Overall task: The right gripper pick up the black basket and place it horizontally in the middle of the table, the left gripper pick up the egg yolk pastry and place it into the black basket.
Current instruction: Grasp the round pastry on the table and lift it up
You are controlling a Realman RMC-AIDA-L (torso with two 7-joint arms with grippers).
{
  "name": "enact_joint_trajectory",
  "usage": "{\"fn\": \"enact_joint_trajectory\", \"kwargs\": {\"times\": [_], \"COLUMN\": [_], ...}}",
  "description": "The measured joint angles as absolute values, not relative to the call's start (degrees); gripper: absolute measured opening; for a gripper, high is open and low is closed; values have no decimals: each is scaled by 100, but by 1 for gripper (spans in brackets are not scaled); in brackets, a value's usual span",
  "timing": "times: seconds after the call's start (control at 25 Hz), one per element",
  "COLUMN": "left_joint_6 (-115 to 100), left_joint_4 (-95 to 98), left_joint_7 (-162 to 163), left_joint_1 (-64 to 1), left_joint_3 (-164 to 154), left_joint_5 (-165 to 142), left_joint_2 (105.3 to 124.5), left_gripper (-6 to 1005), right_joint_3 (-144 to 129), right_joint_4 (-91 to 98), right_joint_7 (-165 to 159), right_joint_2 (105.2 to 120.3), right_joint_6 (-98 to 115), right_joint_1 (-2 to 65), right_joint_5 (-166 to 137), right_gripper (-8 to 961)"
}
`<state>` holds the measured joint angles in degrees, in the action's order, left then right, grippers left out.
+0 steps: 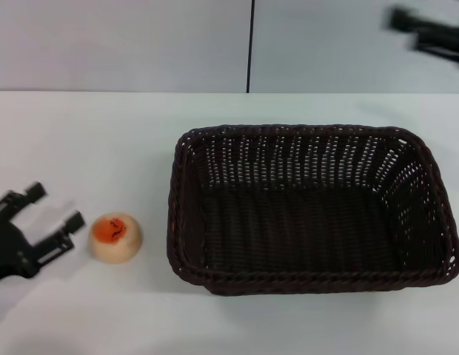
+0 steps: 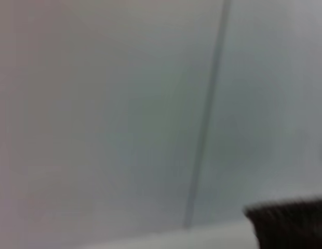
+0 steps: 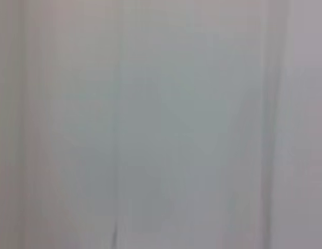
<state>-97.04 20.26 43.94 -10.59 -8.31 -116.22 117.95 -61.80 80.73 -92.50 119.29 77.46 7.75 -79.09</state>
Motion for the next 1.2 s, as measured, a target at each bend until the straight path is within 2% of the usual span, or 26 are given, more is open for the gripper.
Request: {"fn": "enact_joint_trajectory", "kwargs": {"times": [0.16,0.24,0.32,0.64,1.2], "left_joint_6": [-9602,-9287,-9183,-8593,-8339], "left_joint_4": [2141,2309,2347,2262,2159], "left_joint_7": [4484,4637,4675,4598,4587], "left_joint_1": [-1101,-1241,-1291,-1454,-1505], "left_joint_3": [-1107,-1796,-1996,-2362,-2901], "left_joint_5": [-11622,-11622,-11623,-11620,-11615], "left_joint_2": [11797,11801,11798,11842,11848], "left_gripper": [807,807,807,805,802], "right_joint_3": [-5990,-5769,-5260,-4594,-4421], "right_joint_4": [6653,6035,5232,4061,3622], "right_joint_7": [-7872,-7548,-7430,-7282,-7270], "right_joint_2": [11921,11918,11912,11905,11878], "right_joint_6": [8307,8722,9337,10162,10201], "right_joint_1": [91,-22,-23,76,111], "right_joint_5": [-5883,-5338,-5116,-5121,-5127], "right_gripper": [747,747,746,746,745]}}
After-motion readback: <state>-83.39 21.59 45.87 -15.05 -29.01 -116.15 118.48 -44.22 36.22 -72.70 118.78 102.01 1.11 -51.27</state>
